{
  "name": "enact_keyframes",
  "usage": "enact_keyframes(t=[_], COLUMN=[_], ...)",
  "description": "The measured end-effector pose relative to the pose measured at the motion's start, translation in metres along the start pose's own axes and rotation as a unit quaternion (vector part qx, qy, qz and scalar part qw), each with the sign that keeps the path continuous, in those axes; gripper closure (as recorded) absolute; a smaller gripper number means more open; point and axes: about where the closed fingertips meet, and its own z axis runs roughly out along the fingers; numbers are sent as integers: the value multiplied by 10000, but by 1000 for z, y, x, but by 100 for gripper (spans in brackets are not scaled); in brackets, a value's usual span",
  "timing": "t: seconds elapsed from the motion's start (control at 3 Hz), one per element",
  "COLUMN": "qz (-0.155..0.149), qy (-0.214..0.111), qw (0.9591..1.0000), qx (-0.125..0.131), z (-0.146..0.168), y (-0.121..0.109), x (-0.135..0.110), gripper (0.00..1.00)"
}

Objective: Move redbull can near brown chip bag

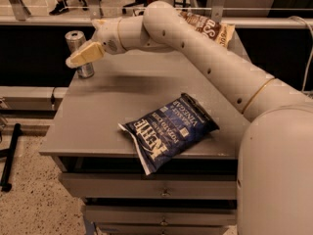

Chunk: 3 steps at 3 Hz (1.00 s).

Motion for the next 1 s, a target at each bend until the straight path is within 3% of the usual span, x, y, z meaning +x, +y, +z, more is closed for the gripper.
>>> enact_keyframes(t=[0.33,1.0], qz=[102,235], qy=[-68,-157], qw=[9999,9996], qx=[-29,2], z=[12,25], y=[4,9], x=[2,10], gripper=[0,41])
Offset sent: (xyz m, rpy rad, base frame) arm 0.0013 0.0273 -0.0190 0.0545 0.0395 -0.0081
